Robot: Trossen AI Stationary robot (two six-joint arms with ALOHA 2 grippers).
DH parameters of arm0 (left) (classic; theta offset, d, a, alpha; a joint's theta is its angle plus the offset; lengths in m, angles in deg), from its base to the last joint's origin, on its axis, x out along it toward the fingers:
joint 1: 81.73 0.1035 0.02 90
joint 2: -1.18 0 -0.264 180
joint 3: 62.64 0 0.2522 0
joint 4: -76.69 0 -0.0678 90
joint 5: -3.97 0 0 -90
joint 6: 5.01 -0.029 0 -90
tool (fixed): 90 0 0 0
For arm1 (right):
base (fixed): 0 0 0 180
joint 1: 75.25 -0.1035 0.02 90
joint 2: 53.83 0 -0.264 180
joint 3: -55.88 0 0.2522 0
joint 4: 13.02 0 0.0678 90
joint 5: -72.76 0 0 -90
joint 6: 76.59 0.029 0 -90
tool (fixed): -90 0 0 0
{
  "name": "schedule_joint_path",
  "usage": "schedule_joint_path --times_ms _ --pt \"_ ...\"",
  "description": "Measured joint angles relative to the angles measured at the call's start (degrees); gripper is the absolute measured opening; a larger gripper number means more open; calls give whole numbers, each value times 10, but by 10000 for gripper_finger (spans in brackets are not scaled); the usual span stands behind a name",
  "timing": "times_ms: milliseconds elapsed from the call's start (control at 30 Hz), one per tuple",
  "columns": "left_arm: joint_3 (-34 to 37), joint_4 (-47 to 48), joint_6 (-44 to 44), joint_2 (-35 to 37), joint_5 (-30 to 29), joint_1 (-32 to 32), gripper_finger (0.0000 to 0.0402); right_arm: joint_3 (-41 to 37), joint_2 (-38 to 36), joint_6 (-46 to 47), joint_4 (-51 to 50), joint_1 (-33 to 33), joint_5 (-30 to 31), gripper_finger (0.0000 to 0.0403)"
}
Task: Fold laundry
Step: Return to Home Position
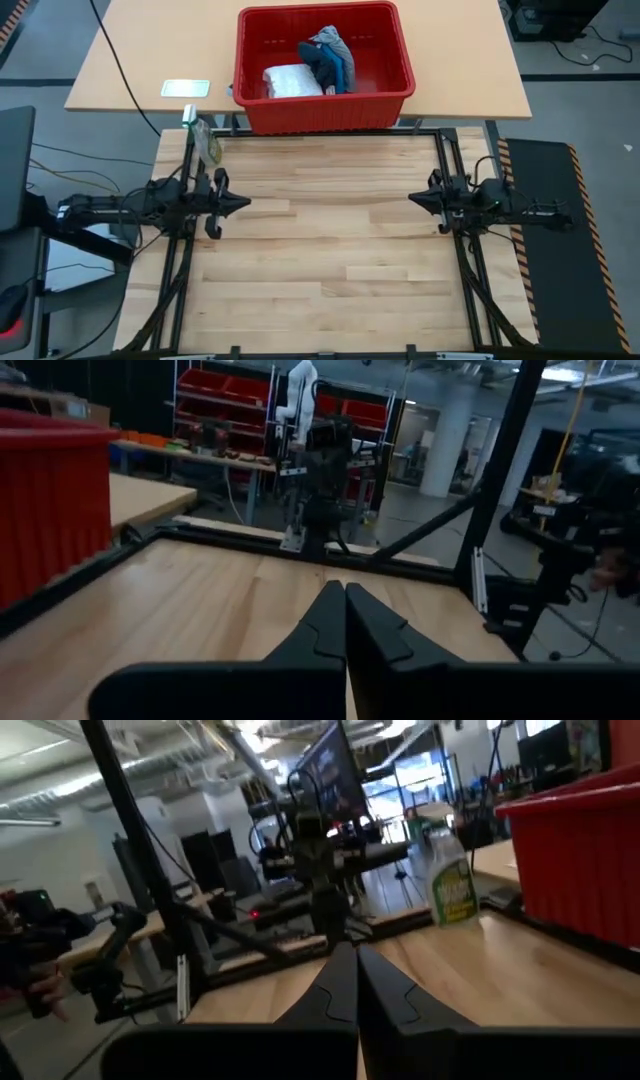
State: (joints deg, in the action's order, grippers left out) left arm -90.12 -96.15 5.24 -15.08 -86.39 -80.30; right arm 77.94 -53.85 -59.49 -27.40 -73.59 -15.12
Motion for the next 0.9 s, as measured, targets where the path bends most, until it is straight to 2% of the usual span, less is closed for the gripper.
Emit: schedule_joint_path --times_ms 267,400,533,667,900 --pt "27 47 -6 36 0 0 1 -20 11 3 -1 0 6 1" --pt "65 -2 -6 37 0 0 3 -53 11 21 51 0 13 1" --pt "98 -49 -3 37 0 -1 3 -75 11 9 57 0 5 5" --pt "130 -63 5 37 6 -1 3 -79 11 -4 29 0 -1 10" --pt "132 -29 9 31 10 -1 4 -79 11 25 18 0 -20 12"
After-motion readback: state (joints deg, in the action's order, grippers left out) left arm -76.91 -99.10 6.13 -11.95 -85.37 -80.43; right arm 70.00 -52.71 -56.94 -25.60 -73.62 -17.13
